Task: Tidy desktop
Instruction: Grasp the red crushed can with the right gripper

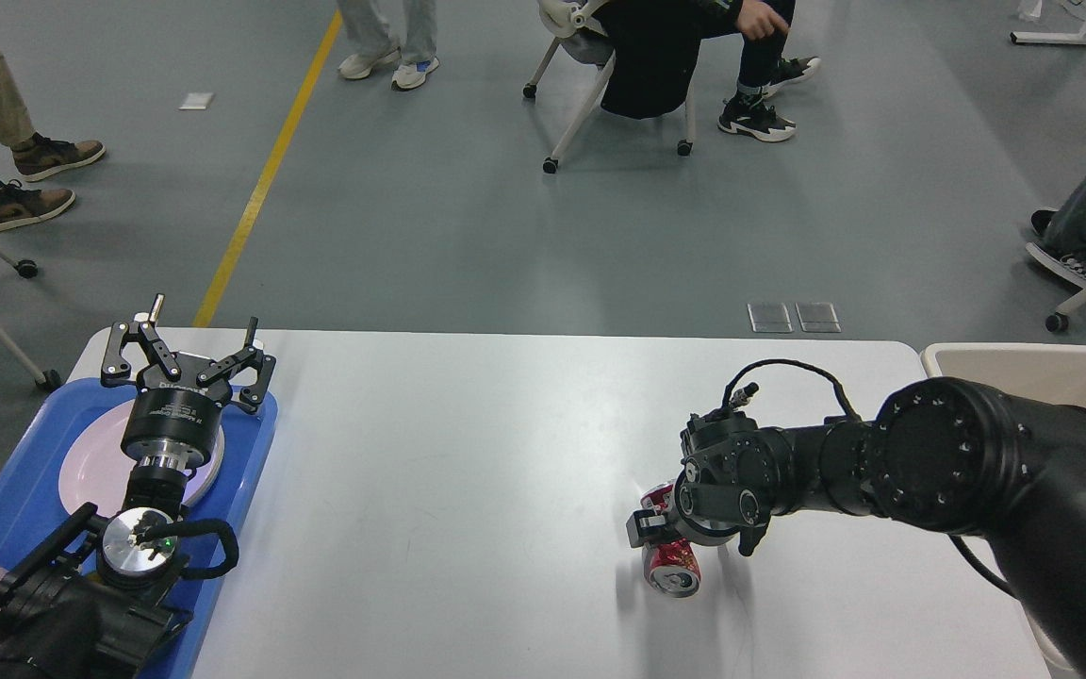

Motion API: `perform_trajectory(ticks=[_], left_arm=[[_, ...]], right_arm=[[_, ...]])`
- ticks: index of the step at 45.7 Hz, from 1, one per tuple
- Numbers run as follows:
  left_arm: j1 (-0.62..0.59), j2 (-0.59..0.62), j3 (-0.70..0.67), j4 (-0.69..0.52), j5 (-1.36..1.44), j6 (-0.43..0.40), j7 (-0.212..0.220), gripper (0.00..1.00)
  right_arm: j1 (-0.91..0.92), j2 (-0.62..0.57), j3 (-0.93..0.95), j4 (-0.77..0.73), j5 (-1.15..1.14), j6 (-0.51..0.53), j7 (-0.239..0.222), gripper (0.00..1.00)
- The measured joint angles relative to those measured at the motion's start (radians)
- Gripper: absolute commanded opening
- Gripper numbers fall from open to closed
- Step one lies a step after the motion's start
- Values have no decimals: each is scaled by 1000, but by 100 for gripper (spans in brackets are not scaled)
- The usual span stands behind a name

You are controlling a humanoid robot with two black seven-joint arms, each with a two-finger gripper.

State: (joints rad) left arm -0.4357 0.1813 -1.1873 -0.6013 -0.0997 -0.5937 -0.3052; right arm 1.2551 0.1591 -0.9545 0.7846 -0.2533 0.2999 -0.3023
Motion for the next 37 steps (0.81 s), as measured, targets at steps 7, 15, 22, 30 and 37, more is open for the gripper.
perform_trajectory(ticks=[7, 15, 22, 30, 37], left_arm=[[0, 0, 0, 0, 0, 0, 0, 96], [0, 0, 0, 0, 0, 0, 0, 96], [0, 0, 0, 0, 0, 0, 0, 96], [0, 0, 0, 0, 0, 0, 0, 96], [0, 0, 0, 0, 0, 0, 0, 96]], right_arm=[[-8, -2, 4, 0, 13, -3, 0, 12], [-9, -8, 11, 11, 19, -7, 1, 0], [3, -9, 13, 26, 20, -9, 2, 0], [15, -10, 11, 40, 20, -23, 0, 0], [30, -18, 9, 64, 20, -25, -1, 0]])
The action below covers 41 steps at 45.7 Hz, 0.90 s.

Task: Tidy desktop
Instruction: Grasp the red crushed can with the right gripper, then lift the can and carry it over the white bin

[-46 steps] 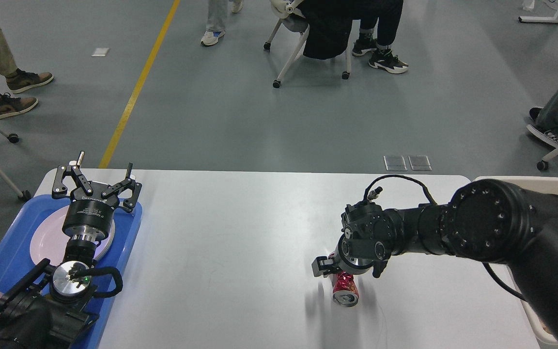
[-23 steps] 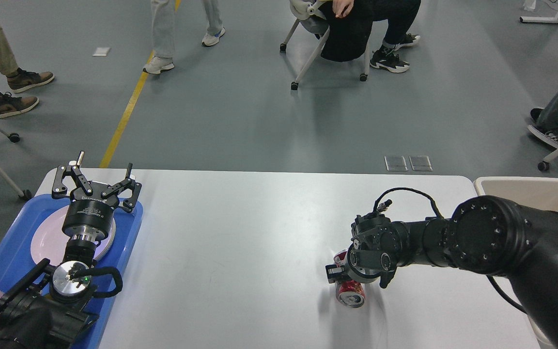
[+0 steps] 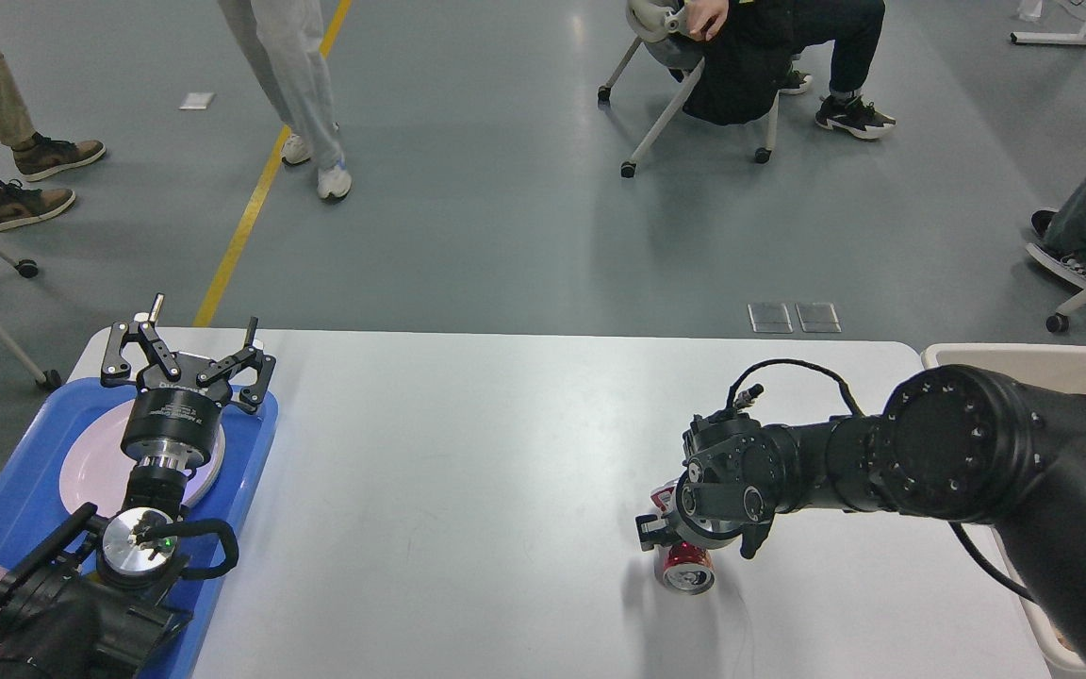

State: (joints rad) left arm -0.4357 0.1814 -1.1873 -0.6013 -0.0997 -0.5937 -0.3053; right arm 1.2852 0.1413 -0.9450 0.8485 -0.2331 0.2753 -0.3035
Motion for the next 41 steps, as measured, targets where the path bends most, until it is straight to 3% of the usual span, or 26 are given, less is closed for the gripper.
perform_trajectory(ticks=[16, 25, 41], left_arm=[[0, 0, 0, 0, 0, 0, 0, 96], [0, 0, 0, 0, 0, 0, 0, 96], [0, 0, 0, 0, 0, 0, 0, 96]], right_arm=[[83, -57, 1, 109, 42, 10, 0, 0], [319, -170, -12, 350, 111, 51, 0, 0], [824, -339, -179, 647, 249, 297, 30, 0]])
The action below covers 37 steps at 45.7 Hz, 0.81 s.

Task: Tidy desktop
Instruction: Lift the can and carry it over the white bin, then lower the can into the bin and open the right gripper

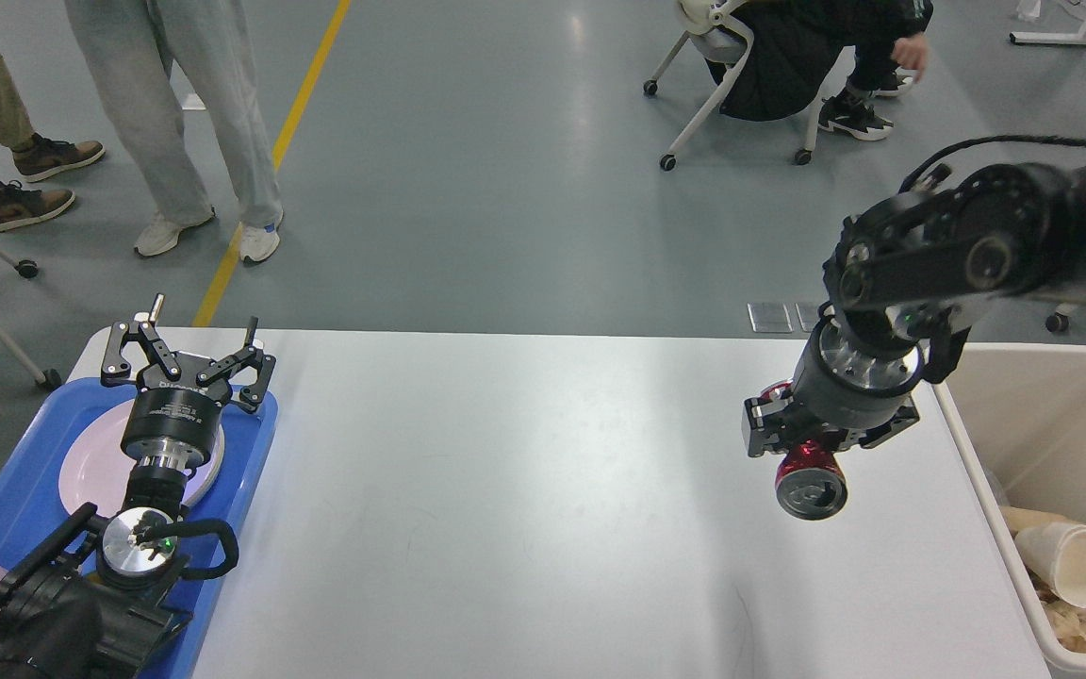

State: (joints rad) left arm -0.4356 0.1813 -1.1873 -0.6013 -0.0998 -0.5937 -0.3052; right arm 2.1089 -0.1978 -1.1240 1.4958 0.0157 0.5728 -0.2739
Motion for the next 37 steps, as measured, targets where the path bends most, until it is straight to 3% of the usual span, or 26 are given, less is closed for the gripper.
perform_trajectory(ticks=[3, 8, 10, 18, 24, 32, 37], left_arm=[[0, 1, 0, 0, 0, 0, 0, 96], [0, 1, 0, 0, 0, 0, 0, 96], [0, 1, 0, 0, 0, 0, 0, 96], [0, 1, 0, 0, 0, 0, 0, 96], [1, 0, 0, 0, 0, 0, 0, 96], [1, 0, 0, 0, 0, 0, 0, 96], [1, 0, 0, 0, 0, 0, 0, 96]], right_arm=[[65, -4, -65, 25, 23, 29, 53, 0], [131, -3, -179, 46, 32, 62, 183, 0], [142, -2, -216, 48, 32, 69, 209, 0], [136, -34, -298, 39, 18, 53, 224, 0], [25, -163, -335, -29, -34, 4, 224, 0], [-278, -381, -301, -290, -151, -57, 223, 0], [-517, -434, -213, -497, -163, -76, 223, 0]])
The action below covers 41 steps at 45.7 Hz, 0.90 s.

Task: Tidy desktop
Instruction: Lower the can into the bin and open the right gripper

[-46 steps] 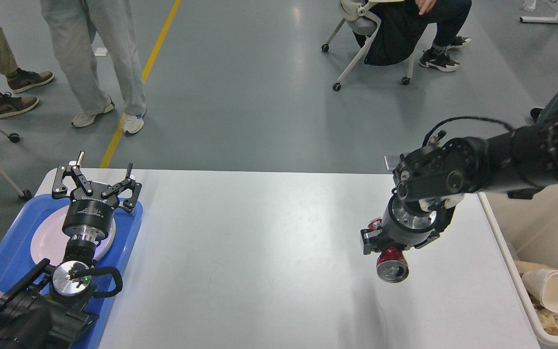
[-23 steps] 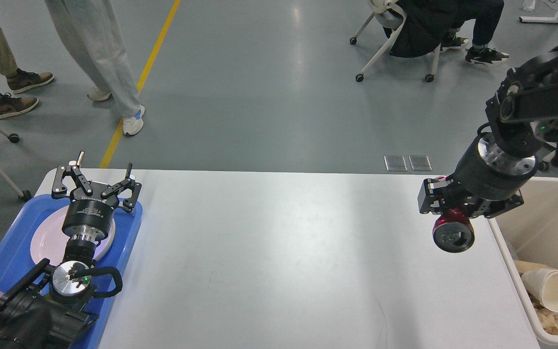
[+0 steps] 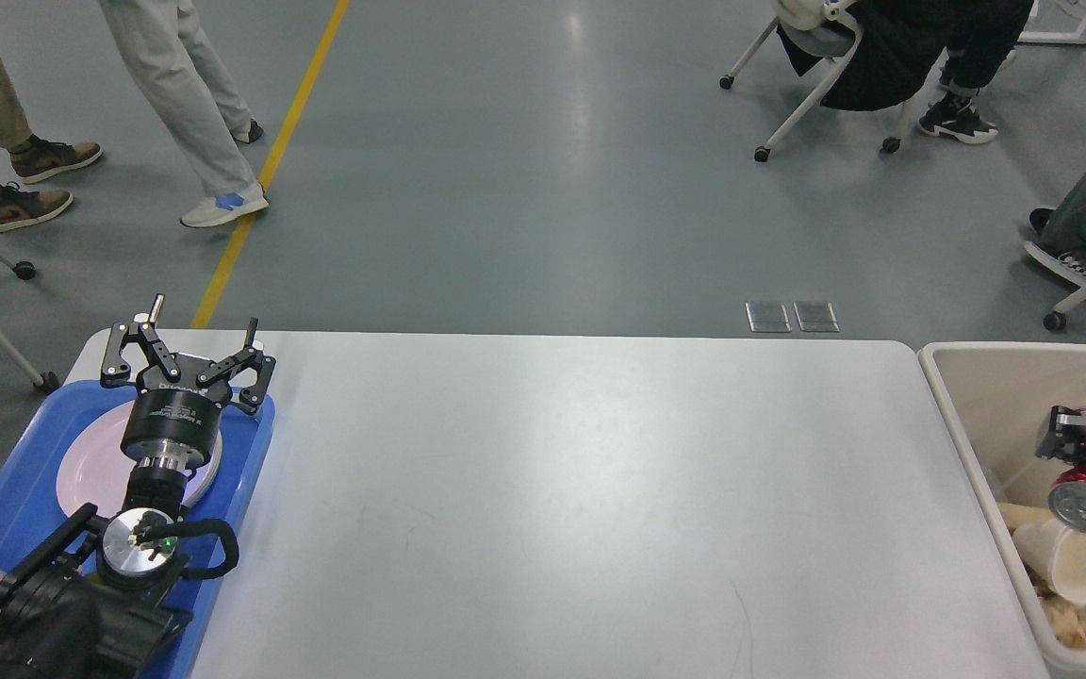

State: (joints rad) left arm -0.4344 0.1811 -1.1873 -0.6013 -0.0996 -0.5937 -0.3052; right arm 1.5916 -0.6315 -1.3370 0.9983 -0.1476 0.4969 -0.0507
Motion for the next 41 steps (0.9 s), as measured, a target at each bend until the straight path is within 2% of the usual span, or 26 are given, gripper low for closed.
perform_trajectory(ticks=[7, 12, 17, 21, 29, 37, 38, 40, 41], left_arm=[[0, 0, 0, 0, 0, 0, 0, 96], [0, 0, 0, 0, 0, 0, 0, 96], [0, 0, 0, 0, 0, 0, 0, 96], [-1, 0, 0, 0, 0, 0, 0, 96], [-1, 0, 0, 0, 0, 0, 0, 96], [-1, 0, 0, 0, 0, 0, 0, 96], [-1, 0, 0, 0, 0, 0, 0, 96], [-1, 0, 0, 0, 0, 0, 0, 96], [-1, 0, 0, 0, 0, 0, 0, 96]], right_arm=[[-331, -33, 185, -253, -2, -67, 0, 0], [-534, -18, 285, -377, -2, -206, 0, 0], [-714, 46, 352, -486, -1, -380, 1, 0], [-847, 115, 393, -605, 5, -460, 2, 0], [-1038, 236, 472, -851, 12, -505, 2, 0], [-1077, 259, 506, -901, 13, -512, 2, 0], [-1078, 260, 506, -902, 13, -513, 2, 13], [-1079, 260, 507, -902, 13, -513, 2, 48], [-1079, 259, 507, -902, 13, -514, 2, 62]])
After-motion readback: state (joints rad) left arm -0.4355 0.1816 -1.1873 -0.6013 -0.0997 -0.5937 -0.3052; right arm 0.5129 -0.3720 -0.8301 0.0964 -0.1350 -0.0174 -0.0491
